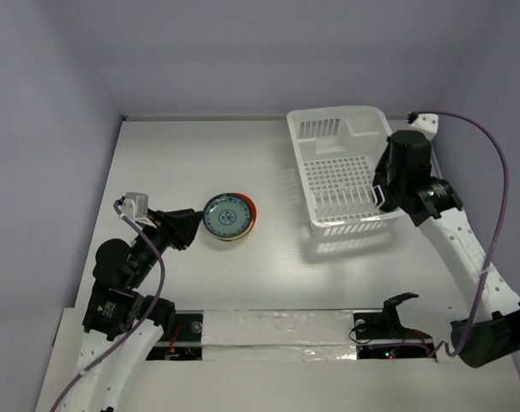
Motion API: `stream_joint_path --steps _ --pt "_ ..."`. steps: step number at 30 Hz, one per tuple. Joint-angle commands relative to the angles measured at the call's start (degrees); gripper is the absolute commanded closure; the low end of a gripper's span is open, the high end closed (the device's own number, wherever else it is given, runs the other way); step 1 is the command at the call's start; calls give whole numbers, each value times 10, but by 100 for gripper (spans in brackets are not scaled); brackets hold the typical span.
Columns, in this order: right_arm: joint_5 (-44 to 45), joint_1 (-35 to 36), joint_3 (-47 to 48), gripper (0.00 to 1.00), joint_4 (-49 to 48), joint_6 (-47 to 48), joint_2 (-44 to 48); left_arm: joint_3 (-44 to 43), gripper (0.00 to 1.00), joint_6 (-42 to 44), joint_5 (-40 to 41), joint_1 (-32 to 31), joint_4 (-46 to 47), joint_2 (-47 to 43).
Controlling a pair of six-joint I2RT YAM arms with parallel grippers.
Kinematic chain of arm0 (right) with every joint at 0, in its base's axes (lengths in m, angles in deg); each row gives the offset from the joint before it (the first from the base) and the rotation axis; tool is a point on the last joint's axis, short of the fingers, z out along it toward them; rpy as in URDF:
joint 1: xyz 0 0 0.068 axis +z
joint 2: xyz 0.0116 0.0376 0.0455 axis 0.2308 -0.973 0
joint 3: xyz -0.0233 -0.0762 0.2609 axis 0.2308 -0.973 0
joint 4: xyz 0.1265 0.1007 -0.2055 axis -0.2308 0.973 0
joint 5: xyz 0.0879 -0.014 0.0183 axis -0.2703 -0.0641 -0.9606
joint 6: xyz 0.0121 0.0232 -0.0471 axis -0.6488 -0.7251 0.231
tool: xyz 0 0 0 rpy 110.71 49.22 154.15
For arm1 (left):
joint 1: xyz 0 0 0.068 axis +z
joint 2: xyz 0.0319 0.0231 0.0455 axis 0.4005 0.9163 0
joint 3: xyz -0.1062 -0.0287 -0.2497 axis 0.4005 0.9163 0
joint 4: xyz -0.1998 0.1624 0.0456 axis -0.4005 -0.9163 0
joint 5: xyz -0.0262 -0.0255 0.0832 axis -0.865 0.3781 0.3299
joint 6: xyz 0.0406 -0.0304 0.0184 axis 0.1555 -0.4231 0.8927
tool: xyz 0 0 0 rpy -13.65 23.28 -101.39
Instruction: Unload the plates from the dish rack
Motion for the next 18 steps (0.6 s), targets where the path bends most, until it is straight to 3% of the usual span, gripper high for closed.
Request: stream_joint_path --steps 1,3,4,6,10,18 --pt "13 -92 -38 99 67 -22 -21 6 68 3 -16 -10 35 -14" --pt "-13 -117 -46 91 66 -9 -16 5 68 6 -23 -17 36 -11" --pt "-23 -129 -44 78 69 -1 -17 4 68 6 -26 -22 35 -12" --pt "-36 -149 -35 67 79 11 -29 5 68 6 -30 -22 36 -15" --pt "-33 -168 -18 59 94 16 -90 3 67 8 -27 -27 34 -25" --pt "-45 -189 27 57 96 44 -169 1 66 12 -34 -27 34 -24"
